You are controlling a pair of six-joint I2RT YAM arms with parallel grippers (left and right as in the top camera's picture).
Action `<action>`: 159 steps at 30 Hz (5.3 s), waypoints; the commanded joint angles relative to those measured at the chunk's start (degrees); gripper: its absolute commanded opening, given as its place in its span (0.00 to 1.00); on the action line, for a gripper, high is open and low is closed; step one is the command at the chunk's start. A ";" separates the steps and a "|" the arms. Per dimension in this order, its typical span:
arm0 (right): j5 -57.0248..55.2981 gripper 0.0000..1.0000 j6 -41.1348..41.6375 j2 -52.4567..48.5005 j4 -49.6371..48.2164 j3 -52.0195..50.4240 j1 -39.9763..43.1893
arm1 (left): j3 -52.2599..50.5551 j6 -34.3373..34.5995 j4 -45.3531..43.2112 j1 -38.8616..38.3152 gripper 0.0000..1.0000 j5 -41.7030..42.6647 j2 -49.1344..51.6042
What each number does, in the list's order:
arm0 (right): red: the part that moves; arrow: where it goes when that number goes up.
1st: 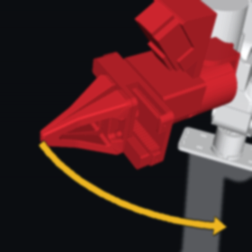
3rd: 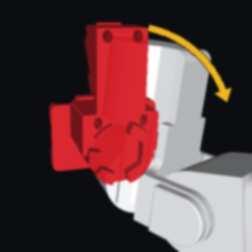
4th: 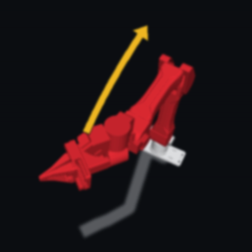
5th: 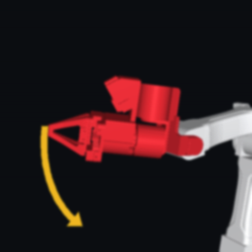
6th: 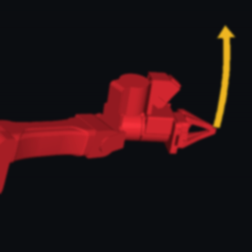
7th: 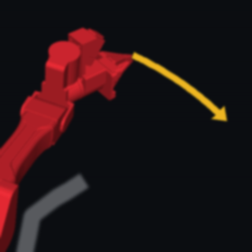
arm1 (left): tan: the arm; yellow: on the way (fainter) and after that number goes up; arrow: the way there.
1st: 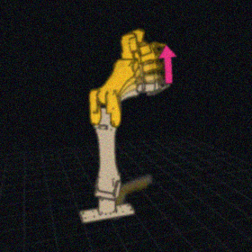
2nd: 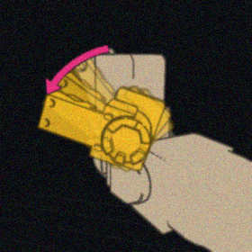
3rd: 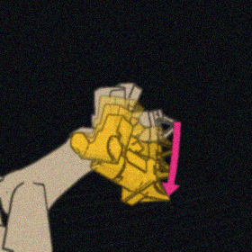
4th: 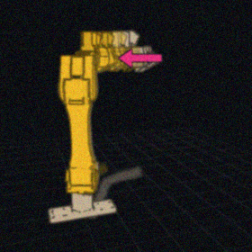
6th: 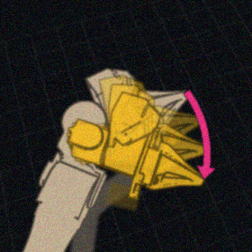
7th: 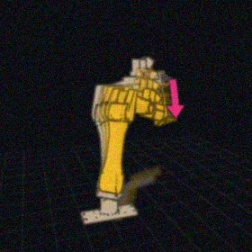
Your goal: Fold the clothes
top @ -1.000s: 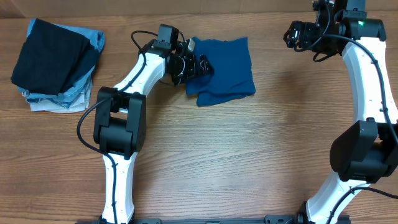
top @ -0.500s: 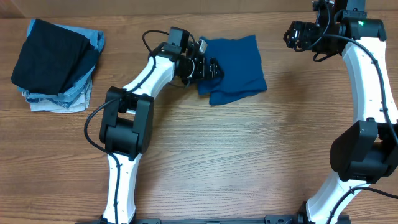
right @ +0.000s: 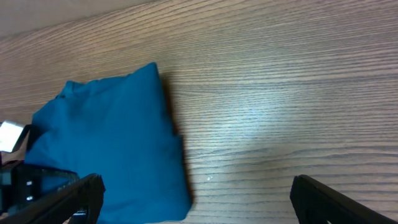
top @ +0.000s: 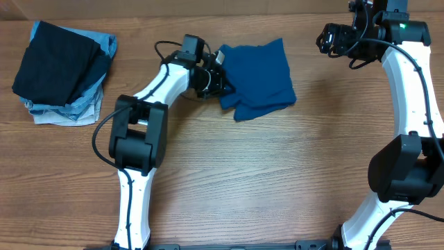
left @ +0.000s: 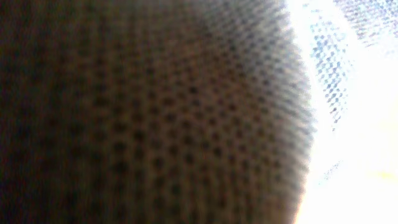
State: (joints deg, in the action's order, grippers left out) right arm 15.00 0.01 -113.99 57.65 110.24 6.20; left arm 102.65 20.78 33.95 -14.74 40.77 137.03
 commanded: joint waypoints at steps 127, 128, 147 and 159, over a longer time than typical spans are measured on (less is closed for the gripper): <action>1.33 1.00 0.07 0.94 -9.33 0.79 -0.17 | 15.54 -7.85 37.38 44.81 0.60 -36.70 -23.91; 1.33 1.00 0.04 0.94 -9.33 0.79 -0.17 | 15.69 -7.82 37.38 45.33 0.64 -36.65 -23.91; 1.33 1.00 0.04 0.94 -9.33 0.79 -0.17 | 30.32 -7.91 43.76 46.23 1.00 -30.56 -24.65; 1.33 1.00 0.04 0.94 -9.33 0.79 -0.17 | 24.06 -21.38 32.81 29.27 0.04 -17.25 -22.49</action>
State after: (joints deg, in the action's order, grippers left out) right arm 16.10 0.01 -113.99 48.56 110.26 6.17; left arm 126.93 3.79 66.50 21.17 25.58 113.91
